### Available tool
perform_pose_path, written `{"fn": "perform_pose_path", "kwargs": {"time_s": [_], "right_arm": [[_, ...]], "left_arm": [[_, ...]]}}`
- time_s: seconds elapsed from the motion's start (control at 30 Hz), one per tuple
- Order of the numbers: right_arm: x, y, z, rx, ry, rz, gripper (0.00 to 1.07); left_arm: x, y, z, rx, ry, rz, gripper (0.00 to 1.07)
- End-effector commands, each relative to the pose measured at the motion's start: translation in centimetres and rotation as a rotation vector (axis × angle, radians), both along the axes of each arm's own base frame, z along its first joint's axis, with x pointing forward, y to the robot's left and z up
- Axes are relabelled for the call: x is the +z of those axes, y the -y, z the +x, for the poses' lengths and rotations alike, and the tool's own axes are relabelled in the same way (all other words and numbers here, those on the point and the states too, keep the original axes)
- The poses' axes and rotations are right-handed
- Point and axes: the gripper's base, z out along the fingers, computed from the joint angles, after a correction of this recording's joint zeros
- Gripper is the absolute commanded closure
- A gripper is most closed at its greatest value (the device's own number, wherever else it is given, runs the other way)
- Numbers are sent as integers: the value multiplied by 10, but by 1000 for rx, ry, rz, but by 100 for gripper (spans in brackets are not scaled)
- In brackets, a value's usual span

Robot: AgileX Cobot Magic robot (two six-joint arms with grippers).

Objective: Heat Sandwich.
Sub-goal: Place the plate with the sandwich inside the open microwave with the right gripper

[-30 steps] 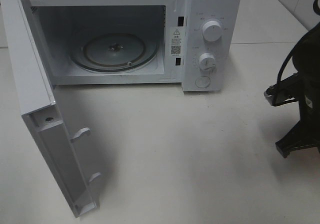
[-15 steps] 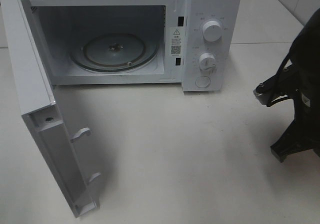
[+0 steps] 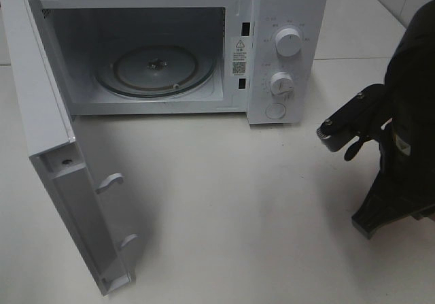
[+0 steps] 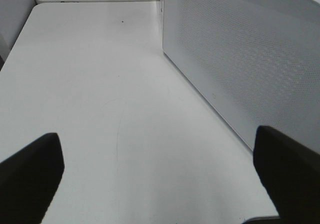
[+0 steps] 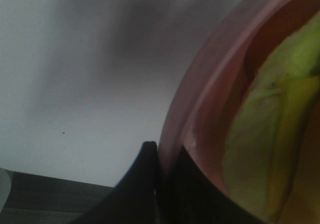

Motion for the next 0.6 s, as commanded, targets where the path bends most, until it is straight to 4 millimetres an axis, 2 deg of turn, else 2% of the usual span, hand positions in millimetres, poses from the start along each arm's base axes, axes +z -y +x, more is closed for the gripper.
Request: {"fn": "perform_pose_path", "kwargs": {"time_s": [0.03,0.27,0.6], "right_arm": [[1,-7,-9,71,-11,-33,107],[1,-27,-24,194,-16,-45,107],[1,-45,-38,359,-29,-47,107]], "left_arm": [[-1,0,-3,-1,25,-4,9],[-1,0,-3,-1,25,-4,9],[-1,0,-3,-1,25,-4,9]]}}
